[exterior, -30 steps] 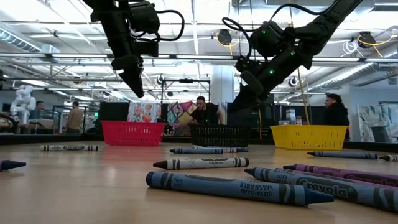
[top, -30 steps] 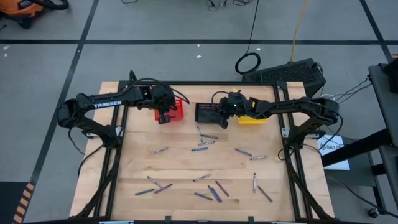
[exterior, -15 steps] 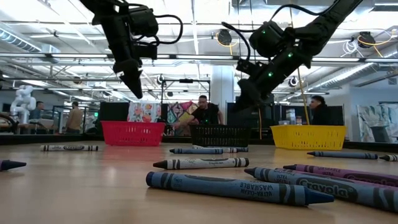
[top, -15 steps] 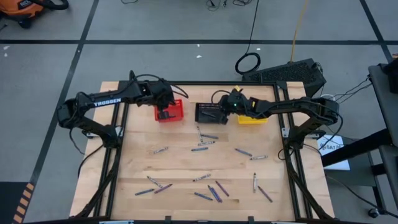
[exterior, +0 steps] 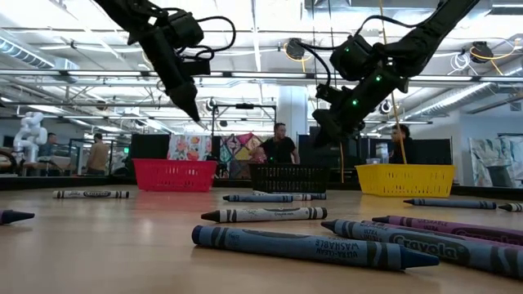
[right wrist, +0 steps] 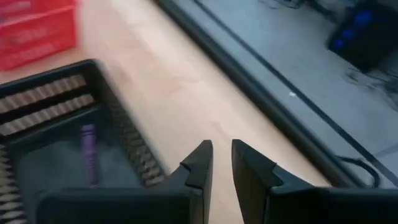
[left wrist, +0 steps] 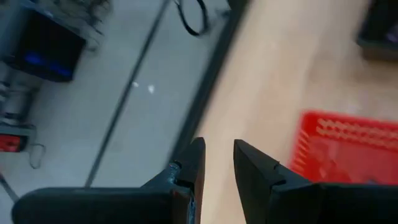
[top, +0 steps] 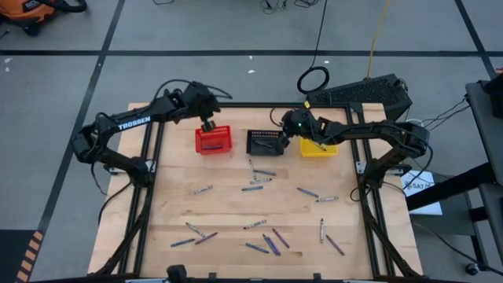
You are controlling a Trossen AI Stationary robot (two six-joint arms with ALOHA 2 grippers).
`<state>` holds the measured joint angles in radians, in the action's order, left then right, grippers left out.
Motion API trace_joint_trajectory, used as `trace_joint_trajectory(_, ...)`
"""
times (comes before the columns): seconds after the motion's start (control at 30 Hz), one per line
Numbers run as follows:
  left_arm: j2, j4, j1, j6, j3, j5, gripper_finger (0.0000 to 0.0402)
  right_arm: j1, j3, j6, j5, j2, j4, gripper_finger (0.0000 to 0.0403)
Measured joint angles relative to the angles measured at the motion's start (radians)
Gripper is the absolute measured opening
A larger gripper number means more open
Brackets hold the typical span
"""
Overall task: Sort crayons
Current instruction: Put the blue crayon into the red bin
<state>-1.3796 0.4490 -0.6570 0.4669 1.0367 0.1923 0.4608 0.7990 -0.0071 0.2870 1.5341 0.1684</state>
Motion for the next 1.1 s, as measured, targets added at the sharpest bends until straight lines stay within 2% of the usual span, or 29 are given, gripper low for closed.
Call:
trace_joint_trajectory(0.13, 0.0, -0.089, -0.045, 0.013, 0.0, -0.025, 0.008, 0.034, 0.0, 0.056, 0.002, 0.0, 0.0, 0.0048)
trace_joint_trajectory(0.3, 0.0, -0.102, -0.071, 0.071, 0.0, -0.045, 0.008, 0.051, 0.0, 0.092, 0.001, -0.012, -0.013, 0.0048)
trace_joint_trajectory(0.57, 0.0, -0.071, -0.04, 0.069, 0.0, -0.074, 0.008, 0.018, 0.091, 0.114, -0.01, -0.153, -0.32, 0.0047)
trace_joint_trajectory(0.63, 0.0, -0.038, -0.02, 0.056, 0.0, -0.09, 0.008, 0.008, 0.095, 0.139, -0.076, -0.195, -0.369, 0.0048)
trace_joint_trajectory(0.73, 0.0, -0.013, 0.016, 0.037, 0.0, -0.103, 0.008, -0.003, 0.095, 0.188, -0.231, -0.235, -0.408, 0.0048)
trace_joint_trajectory(0.83, 0.0, 0.008, 0.058, 0.013, 0.0, -0.158, 0.008, -0.02, 0.095, 0.228, -0.344, -0.247, -0.45, 0.0047)
trace_joint_trajectory(1.0, 0.0, 0.072, 0.136, -0.044, 0.0, -0.252, 0.008, -0.064, 0.095, 0.289, -0.439, -0.24, -0.526, 0.0047)
trace_joint_trajectory(1.1, 0.0, 0.137, 0.192, -0.087, 0.0, -0.262, 0.008, -0.1, 0.095, 0.317, -0.444, -0.23, -0.551, 0.0047)
